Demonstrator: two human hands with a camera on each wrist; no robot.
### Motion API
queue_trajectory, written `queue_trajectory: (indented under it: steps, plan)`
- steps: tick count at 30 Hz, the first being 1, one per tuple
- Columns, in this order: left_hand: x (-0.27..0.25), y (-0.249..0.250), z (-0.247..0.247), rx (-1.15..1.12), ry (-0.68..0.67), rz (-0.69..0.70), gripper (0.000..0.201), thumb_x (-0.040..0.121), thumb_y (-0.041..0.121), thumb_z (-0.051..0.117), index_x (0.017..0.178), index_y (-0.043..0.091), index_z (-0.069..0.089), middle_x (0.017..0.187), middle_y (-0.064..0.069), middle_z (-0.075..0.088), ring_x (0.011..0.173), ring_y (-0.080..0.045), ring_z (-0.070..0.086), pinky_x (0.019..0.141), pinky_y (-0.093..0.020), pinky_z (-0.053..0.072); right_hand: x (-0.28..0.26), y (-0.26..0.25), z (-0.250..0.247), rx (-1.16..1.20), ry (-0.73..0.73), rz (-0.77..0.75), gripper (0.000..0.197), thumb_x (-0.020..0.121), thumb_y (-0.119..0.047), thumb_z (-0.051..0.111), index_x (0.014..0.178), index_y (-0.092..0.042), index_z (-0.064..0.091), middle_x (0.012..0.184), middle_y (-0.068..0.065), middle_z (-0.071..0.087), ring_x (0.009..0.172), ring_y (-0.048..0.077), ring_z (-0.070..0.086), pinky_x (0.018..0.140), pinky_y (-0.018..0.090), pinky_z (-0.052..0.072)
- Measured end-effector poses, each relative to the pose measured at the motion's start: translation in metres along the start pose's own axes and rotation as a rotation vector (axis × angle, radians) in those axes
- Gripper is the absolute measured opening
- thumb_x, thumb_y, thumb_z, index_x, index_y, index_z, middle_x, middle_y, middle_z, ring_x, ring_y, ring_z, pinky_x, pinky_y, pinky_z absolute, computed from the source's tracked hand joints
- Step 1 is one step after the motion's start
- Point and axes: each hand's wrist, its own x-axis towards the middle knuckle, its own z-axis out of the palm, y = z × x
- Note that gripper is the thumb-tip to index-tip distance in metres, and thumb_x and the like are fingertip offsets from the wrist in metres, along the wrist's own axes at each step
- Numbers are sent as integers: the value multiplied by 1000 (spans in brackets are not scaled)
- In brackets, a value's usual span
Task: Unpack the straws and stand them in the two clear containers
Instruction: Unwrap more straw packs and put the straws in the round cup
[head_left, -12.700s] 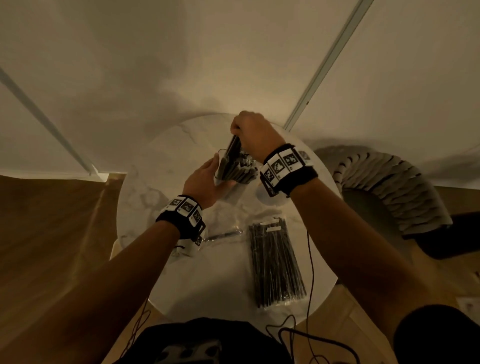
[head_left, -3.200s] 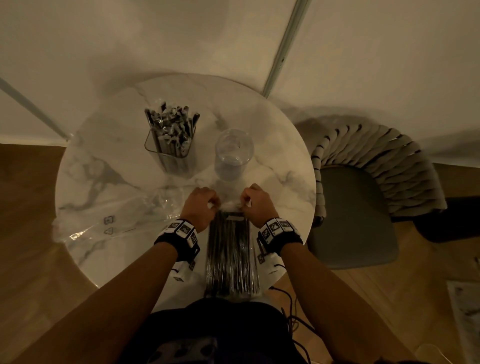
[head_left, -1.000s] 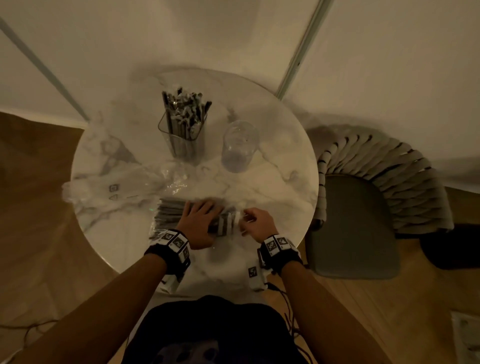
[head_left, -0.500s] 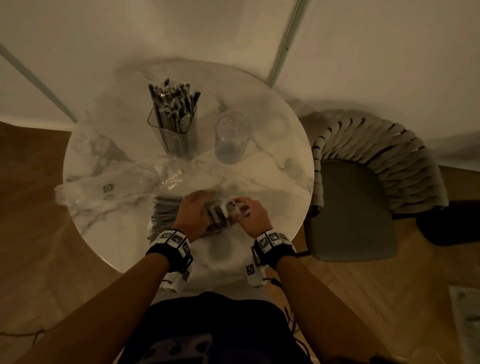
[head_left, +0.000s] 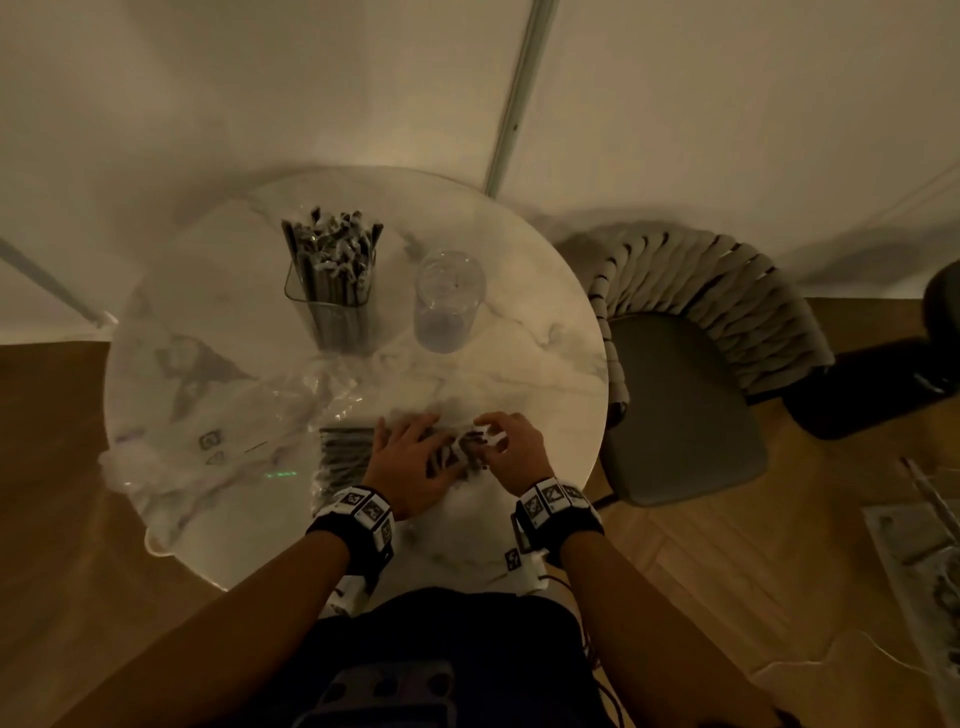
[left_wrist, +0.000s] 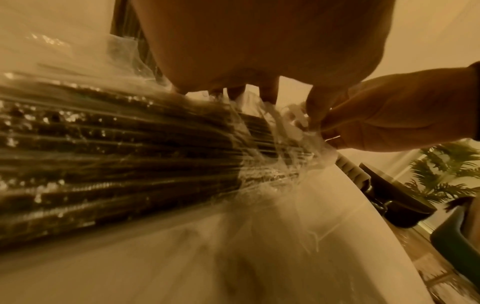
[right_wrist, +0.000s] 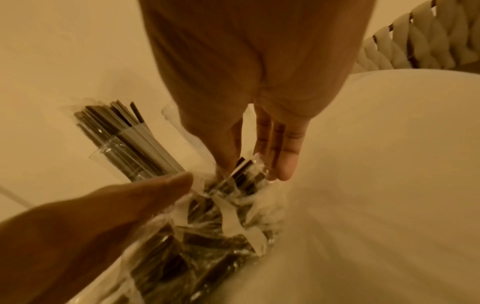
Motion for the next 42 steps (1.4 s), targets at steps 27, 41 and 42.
queue_trajectory:
  steps: [27, 41, 42]
  plan:
    - [4, 31, 13, -125, 72, -315, 56, 87, 58, 48, 137, 31, 47, 143, 2, 47, 135, -24, 38, 117, -55, 13, 25, 45, -37, 184, -114, 60, 18, 83, -17, 77, 100, -16, 73, 97, -1, 72, 83, 16, 69, 79, 32, 58]
    - [5, 55, 16, -66, 129, -389, 60, 82, 68, 45, 134, 39, 49, 145, 5, 43, 137, -25, 36, 113, -69, 4, 33, 44, -43, 146, -125, 20, 13, 84, -20, 77, 97, -15, 77, 90, -1, 72, 81, 9, 62, 77, 22, 49]
    - [6, 56, 15, -47, 104, -388, 66, 81, 75, 42, 135, 38, 48, 146, 6, 42, 139, -24, 34, 113, -68, 1, 33, 42, -42, 133, -141, 0, 13, 83, -20, 77, 95, -15, 78, 91, -1, 74, 81, 10, 64, 78, 23, 52]
